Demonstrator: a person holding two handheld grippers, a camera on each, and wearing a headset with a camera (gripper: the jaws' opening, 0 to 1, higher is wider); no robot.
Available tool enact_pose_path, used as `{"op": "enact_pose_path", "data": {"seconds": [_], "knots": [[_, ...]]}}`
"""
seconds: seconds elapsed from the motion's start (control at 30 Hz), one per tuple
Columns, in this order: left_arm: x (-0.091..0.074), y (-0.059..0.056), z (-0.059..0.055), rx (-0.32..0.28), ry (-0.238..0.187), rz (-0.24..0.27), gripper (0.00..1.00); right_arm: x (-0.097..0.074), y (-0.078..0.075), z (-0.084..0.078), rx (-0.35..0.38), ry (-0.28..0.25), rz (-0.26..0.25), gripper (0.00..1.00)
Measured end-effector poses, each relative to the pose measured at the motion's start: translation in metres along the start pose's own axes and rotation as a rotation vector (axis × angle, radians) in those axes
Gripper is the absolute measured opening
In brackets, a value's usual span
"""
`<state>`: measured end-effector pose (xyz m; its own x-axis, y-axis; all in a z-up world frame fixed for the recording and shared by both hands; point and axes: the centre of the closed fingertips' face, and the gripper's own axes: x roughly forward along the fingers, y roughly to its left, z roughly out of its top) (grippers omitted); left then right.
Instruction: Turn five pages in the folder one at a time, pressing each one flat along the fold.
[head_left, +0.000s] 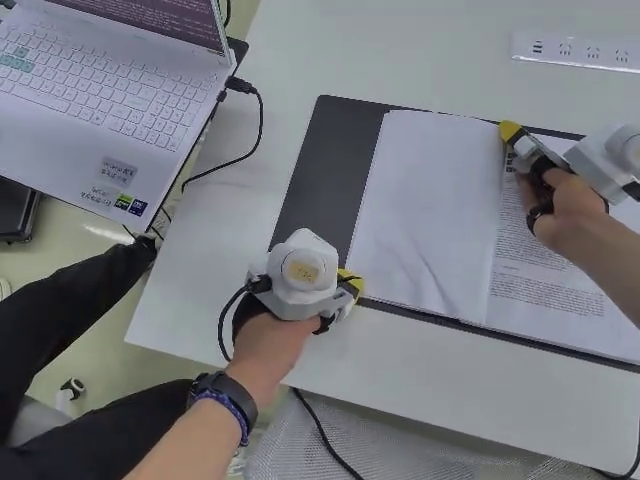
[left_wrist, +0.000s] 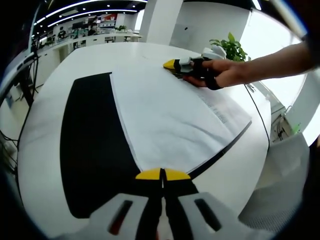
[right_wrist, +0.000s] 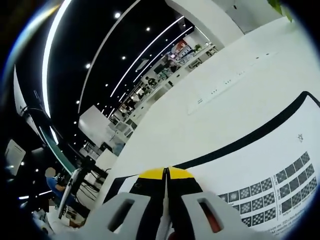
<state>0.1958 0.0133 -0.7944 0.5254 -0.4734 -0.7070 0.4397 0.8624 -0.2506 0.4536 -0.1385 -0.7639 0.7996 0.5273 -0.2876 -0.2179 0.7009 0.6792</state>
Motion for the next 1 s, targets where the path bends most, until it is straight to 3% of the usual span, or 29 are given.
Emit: {"op": "enact_pose_path", "data": {"seconds": [0.4,0.67,1.0], "knots": [[0.0,0.0,0.0,-0.014,-0.014,0.004,0.0,-0.027,0.026,-0.023,-0.041,0.041,0.075,0.0],[-0.001,0.0,0.0,-0.015,-0.016,0.006,0.0,-0.031,0.021,-0.033,-0.058,0.066,0.101,0.0],[0.0,0.0,0.0,-0.014,-0.019,0.005,0.0,-0.053,0.032,-0.05,-0.094,0.089,0.135,0.0]]}}
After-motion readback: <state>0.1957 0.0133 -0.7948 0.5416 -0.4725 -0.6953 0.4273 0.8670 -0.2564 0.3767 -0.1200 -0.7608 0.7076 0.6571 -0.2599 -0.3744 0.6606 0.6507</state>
